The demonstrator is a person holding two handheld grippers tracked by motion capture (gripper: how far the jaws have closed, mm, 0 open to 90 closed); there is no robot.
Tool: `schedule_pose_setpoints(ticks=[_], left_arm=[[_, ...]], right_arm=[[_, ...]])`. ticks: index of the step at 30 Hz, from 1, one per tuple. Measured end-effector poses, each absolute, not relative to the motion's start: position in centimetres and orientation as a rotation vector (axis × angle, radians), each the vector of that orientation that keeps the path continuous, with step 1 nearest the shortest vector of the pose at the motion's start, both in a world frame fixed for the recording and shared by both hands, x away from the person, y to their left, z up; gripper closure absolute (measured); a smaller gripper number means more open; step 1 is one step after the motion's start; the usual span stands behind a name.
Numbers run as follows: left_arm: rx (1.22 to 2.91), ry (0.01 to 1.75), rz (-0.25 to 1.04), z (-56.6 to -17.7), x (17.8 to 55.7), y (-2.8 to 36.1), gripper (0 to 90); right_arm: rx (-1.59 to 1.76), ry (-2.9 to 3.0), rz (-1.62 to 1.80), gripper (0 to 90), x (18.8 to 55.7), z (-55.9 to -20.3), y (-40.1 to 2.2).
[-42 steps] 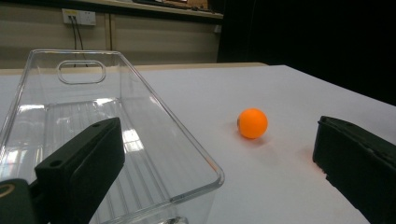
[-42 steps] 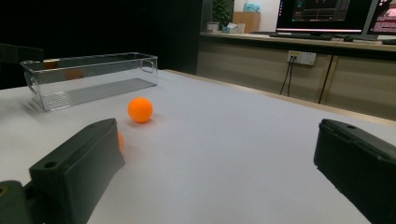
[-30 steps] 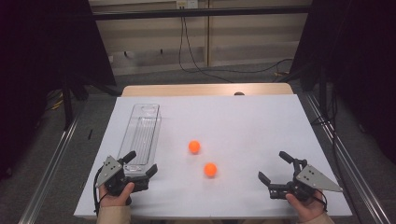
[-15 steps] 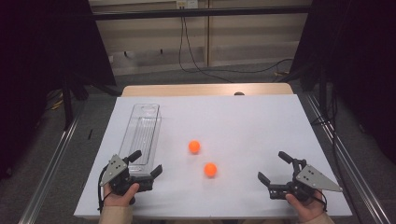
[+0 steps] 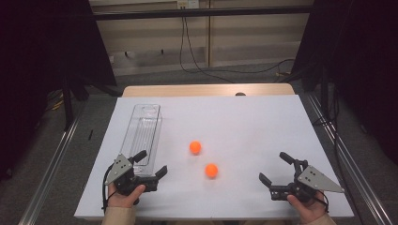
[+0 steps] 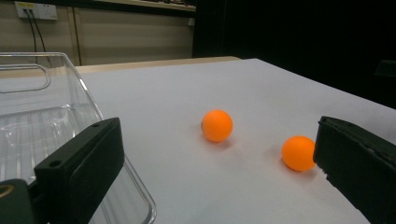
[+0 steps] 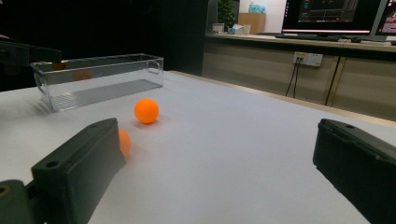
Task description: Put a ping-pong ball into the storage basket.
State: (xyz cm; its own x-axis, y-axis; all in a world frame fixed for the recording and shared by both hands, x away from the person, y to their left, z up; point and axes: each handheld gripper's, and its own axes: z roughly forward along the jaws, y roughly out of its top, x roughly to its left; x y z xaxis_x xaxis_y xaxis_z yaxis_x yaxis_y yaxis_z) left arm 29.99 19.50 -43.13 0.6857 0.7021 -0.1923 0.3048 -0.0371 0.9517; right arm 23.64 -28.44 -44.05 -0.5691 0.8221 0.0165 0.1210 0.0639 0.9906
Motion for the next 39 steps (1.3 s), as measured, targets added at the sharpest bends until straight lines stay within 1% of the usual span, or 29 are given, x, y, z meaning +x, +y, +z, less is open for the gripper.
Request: schedule_pose_setpoints(ticks=[39], left_arm=[[1.703, 0.775, 0.306, -42.9, 30.6, 16.1, 2.1]], right_arm=[[0.932, 1.771, 1.56, 1.2, 23.6, -44.0, -28.4]])
